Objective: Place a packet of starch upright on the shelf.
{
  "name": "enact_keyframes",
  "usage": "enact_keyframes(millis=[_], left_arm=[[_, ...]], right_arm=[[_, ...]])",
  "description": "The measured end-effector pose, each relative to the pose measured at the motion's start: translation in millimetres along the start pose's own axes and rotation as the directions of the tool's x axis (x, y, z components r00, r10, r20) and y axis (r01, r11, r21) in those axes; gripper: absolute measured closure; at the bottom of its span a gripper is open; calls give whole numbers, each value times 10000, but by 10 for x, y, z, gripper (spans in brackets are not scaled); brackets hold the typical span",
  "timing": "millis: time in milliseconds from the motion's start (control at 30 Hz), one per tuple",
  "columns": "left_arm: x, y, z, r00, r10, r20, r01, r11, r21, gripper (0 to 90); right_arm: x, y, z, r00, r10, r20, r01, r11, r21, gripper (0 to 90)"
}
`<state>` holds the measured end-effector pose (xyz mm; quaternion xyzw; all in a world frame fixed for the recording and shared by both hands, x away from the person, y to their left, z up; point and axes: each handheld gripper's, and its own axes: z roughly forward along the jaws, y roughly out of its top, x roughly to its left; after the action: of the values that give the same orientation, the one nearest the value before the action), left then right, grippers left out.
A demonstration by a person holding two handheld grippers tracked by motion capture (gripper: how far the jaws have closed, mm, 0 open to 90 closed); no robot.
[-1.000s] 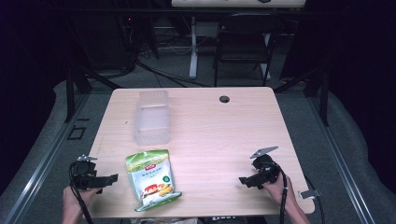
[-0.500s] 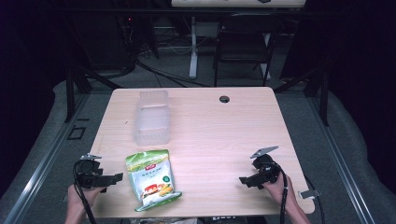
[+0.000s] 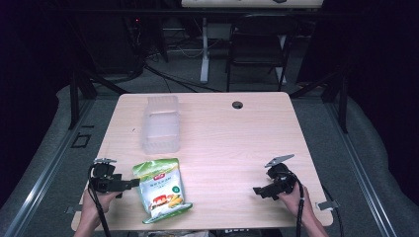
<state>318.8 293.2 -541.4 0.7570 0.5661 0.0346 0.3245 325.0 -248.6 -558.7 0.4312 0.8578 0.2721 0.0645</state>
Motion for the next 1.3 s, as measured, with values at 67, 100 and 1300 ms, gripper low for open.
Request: enact_keyframes(millis=[67, 100, 1300], left_arm=[[14, 32, 25, 9999, -6, 144, 6, 10000, -32, 135], [21, 45, 40, 9997, -61, 241, 63, 10000, -78, 140], [-132, 268, 402, 9899, 1233, 706, -1269, 9907, 499, 666]], right_arm=[[2, 0, 4, 10000, 20, -37, -21, 10000, -23, 85], [2, 1, 7, 10000, 18, -37, -18, 10000, -33, 85], [2, 3, 16, 9999, -19, -138, 21, 10000, 79, 85]])
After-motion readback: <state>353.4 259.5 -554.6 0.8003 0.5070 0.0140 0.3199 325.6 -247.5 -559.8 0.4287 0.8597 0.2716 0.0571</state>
